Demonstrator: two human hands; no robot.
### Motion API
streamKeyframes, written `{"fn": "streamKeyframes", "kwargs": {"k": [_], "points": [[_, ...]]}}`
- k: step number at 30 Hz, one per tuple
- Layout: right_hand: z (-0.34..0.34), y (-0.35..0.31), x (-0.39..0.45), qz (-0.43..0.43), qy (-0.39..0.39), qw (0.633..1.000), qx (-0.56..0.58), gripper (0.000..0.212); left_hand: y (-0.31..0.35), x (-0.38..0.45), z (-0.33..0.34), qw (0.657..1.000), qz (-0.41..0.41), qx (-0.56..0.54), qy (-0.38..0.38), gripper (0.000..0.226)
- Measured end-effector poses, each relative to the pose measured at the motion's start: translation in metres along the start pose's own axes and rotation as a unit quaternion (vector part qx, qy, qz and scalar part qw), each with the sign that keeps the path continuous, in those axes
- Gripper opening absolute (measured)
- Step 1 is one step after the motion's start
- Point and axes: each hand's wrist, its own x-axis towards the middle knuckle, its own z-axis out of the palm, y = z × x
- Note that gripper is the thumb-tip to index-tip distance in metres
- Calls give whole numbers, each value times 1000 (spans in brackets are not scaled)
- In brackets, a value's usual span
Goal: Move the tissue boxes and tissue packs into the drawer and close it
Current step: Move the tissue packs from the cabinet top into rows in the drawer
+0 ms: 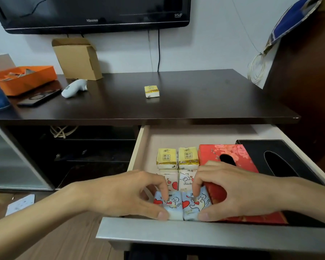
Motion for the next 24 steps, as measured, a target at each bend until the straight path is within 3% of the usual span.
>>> {"fn": "streamKeyframes", "kwargs": {"k": [4, 18, 24], "points": [[6, 1, 2, -9, 11, 1000, -14, 44, -4, 2, 5, 1000, 3, -11, -13, 28], [15, 0, 10, -41, 6, 995, -94, 55, -22, 17, 17, 988, 52, 145, 7, 36], [12, 3, 15, -53, 14, 993, -102, 32, -20, 25, 19, 979, 53, 193, 34, 31]]}}
